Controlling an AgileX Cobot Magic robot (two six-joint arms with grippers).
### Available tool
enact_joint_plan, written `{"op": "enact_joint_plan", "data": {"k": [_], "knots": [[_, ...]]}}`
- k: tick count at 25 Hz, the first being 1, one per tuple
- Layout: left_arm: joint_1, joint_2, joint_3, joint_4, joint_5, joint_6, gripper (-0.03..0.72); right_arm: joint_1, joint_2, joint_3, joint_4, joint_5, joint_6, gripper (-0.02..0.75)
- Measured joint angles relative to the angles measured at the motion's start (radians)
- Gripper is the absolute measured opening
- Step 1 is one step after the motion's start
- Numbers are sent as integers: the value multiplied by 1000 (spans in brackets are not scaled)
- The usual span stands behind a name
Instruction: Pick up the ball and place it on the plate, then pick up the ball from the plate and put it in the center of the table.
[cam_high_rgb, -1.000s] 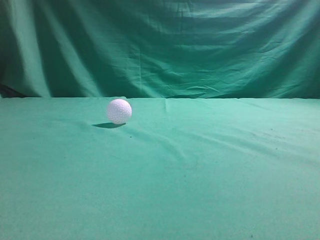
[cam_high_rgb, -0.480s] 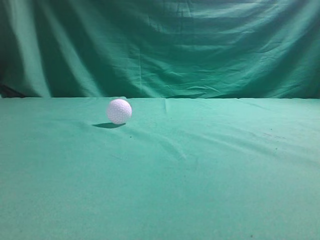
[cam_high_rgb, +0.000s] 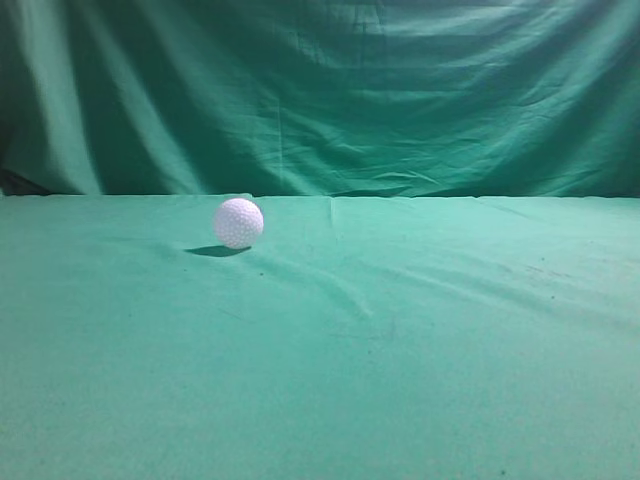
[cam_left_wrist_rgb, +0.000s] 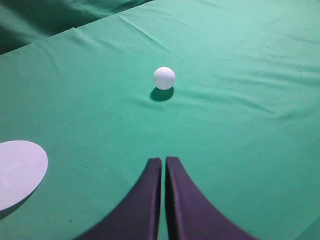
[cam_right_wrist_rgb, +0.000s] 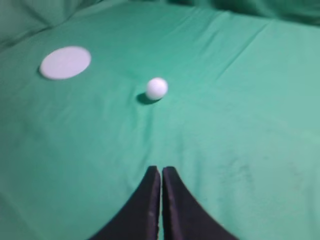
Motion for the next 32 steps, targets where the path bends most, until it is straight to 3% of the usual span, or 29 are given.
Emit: {"op": "enact_joint_plan", "data": {"k": [9,13,22,32], "knots": [[0,0,0,0,0,0,0,-383,-206,249,-27,-160,0,0],[0,0,0,0,0,0,0,-496,-319,342,-27,-188,0,0],[0,0,0,0,0,0,0,-544,-417,352,-59,-41,0,0],[0,0,0,0,0,0,0,-544,-417,352,-61,-23,0,0]]}}
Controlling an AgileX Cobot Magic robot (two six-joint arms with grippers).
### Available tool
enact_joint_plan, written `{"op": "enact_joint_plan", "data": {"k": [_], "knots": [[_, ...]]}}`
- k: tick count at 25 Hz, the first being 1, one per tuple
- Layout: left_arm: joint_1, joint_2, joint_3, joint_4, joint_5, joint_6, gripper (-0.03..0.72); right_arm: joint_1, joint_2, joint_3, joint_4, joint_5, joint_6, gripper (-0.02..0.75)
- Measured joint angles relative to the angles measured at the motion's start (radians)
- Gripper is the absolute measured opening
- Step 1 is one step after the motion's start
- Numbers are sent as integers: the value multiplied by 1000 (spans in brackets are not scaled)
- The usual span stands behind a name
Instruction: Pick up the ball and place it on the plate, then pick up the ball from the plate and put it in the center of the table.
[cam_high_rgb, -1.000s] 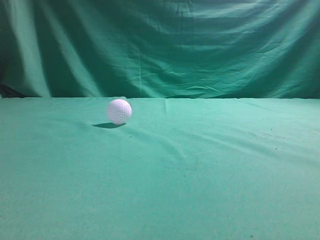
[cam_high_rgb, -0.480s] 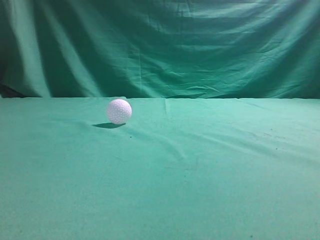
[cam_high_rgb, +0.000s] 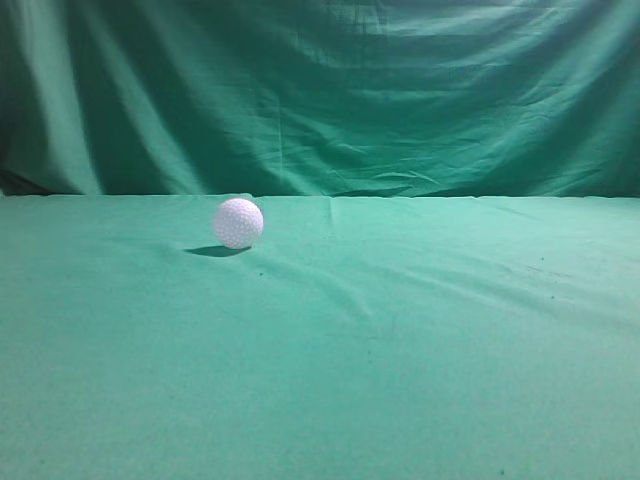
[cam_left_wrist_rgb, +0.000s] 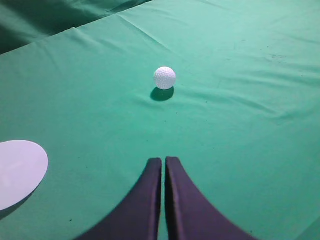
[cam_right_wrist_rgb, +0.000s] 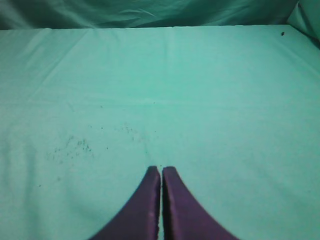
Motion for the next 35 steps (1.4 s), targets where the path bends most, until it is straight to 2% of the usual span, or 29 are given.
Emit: {"op": "enact_joint_plan", "data": {"k": [24,27,32,35], "knots": [[11,0,0,0,4,0,0,0,0,0,0,0,0,0],[70,-2,0,0,4,-11,0,0,0,0,0,0,0,0],[227,-67,0,0,-69,-95,0,0,0,0,0,0,0,0],[301,-117,7,41,-94,-118,0,0,0,0,0,0,0,0]]}}
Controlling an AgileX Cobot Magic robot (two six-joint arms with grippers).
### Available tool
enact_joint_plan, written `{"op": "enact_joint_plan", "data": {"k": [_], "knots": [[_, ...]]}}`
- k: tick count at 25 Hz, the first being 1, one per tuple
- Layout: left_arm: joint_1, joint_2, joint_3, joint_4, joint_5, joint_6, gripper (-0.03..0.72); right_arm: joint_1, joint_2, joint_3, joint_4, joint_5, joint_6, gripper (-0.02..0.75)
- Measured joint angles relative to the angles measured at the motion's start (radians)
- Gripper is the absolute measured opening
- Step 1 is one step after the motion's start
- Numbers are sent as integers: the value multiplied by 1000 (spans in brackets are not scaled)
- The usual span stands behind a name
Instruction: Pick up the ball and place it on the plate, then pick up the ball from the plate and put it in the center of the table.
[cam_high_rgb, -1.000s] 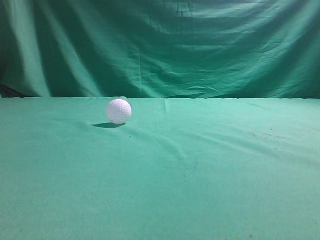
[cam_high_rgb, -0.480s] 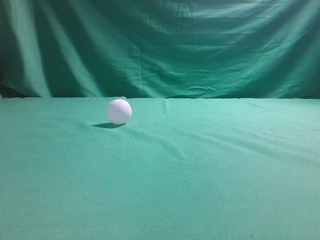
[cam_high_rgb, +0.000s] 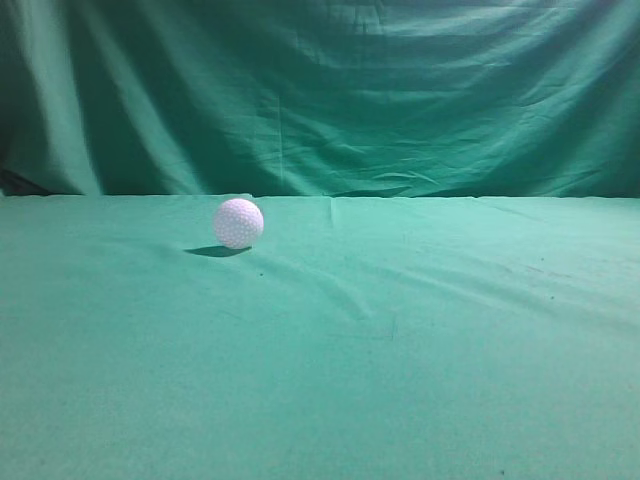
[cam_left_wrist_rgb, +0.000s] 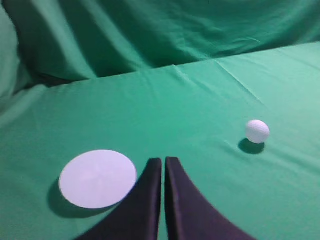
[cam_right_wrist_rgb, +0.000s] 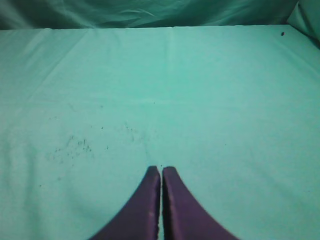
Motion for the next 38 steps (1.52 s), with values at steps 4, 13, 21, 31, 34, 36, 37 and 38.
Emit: {"op": "enact_joint_plan", "data": {"k": [4,13,21,31,34,36,37,38], "knots": [[35,-7,79,38,-94,-67,0,0,0,2,0,2,0,0],[34,-7,243,63,-148,-84,0,0,0,2,0,2,0,0],[35,-7,243,84,-111,-86,0,0,0,2,0,2,0,0],[35,-7,243,86,-111,-87,0,0,0,2,0,2,0,0],[35,-7,243,89,-111,-87,0,0,0,2,0,2,0,0],[35,-7,243,94,-110,-87,0,0,0,2,0,2,0,0],[35,-7,243,97,-110,-87,0,0,0,2,0,2,0,0],[35,-7,243,101,-110,-88,0,0,0,2,0,2,0,0]]}}
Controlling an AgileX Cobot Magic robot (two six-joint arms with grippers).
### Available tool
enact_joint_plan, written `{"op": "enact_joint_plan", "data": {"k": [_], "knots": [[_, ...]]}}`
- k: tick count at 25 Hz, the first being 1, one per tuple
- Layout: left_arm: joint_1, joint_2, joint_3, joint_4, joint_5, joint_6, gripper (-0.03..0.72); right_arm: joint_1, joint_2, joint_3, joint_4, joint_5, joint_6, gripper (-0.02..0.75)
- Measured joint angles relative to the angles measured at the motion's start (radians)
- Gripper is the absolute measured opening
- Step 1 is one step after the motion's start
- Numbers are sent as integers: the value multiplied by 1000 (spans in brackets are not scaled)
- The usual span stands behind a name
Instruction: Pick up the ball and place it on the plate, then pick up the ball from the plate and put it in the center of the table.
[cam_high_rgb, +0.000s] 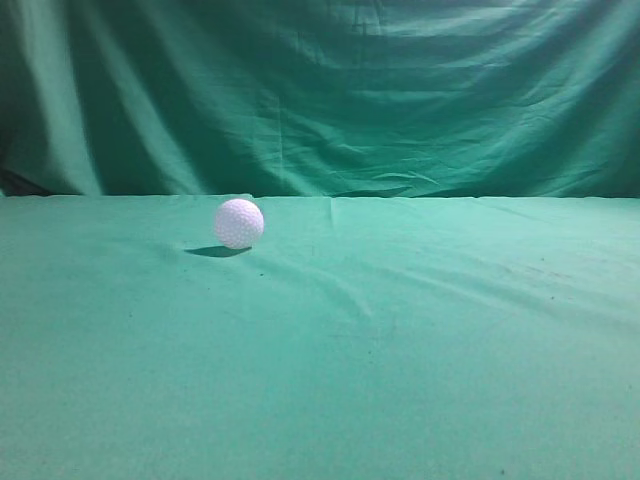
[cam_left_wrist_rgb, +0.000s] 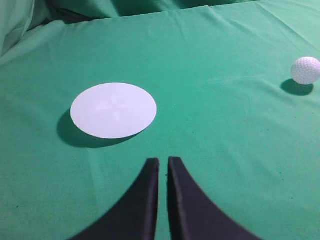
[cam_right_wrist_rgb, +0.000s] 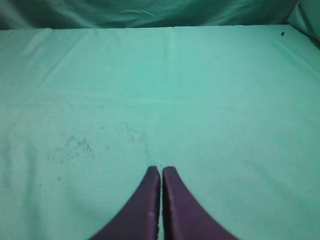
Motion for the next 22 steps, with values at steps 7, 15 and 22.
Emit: {"op": "enact_joint_plan", "data": {"k": [7,15,22], "knots": [[0,0,0,54,0,-72,0,0,0,0,0,0,0,0],[0,0,0,64,2,-76,0,0,0,0,0,0,0,0],[0,0,0,64,2,-76,0,0,0,0,0,0,0,0]]}}
